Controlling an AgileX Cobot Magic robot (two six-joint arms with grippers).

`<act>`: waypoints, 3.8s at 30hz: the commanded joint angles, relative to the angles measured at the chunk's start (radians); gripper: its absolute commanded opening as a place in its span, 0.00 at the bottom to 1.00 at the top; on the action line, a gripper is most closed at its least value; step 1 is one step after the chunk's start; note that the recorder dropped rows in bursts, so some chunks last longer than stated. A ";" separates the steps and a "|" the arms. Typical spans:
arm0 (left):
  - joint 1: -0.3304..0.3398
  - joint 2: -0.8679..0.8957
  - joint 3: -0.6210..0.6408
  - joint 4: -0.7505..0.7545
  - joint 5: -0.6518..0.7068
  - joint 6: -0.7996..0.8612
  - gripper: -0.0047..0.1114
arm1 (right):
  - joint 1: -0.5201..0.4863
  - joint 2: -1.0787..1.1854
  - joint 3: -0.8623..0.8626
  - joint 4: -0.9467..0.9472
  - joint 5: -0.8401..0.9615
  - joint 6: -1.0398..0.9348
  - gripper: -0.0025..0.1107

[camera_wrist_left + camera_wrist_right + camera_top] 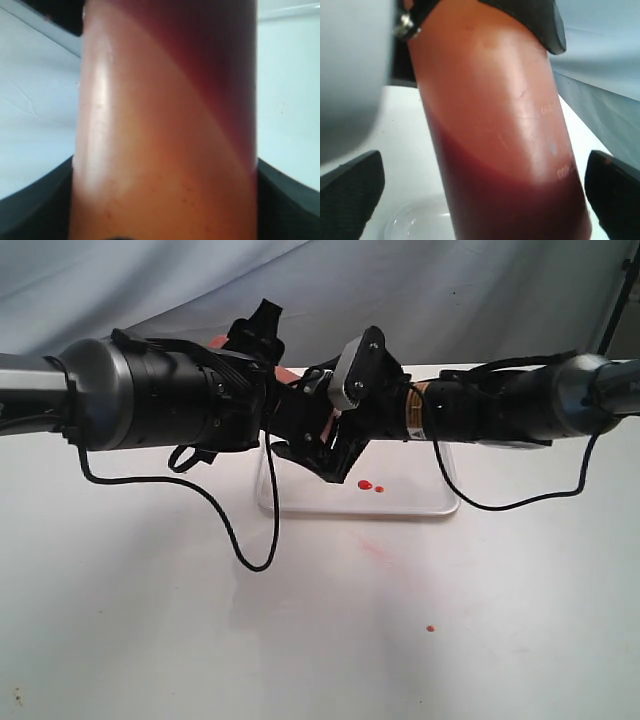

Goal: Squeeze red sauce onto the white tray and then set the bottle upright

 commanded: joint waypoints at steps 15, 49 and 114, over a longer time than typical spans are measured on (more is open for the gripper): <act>-0.016 -0.034 -0.020 0.042 -0.050 -0.036 0.04 | -0.195 0.042 -0.160 -0.392 -0.312 0.490 0.95; -0.016 -0.034 -0.020 0.055 -0.097 -0.036 0.04 | -0.095 0.220 -0.460 -0.524 -0.325 0.714 0.02; -0.016 -0.114 -0.020 -0.154 -0.021 -0.037 0.04 | -0.427 0.138 -0.412 -0.524 -0.465 1.060 0.02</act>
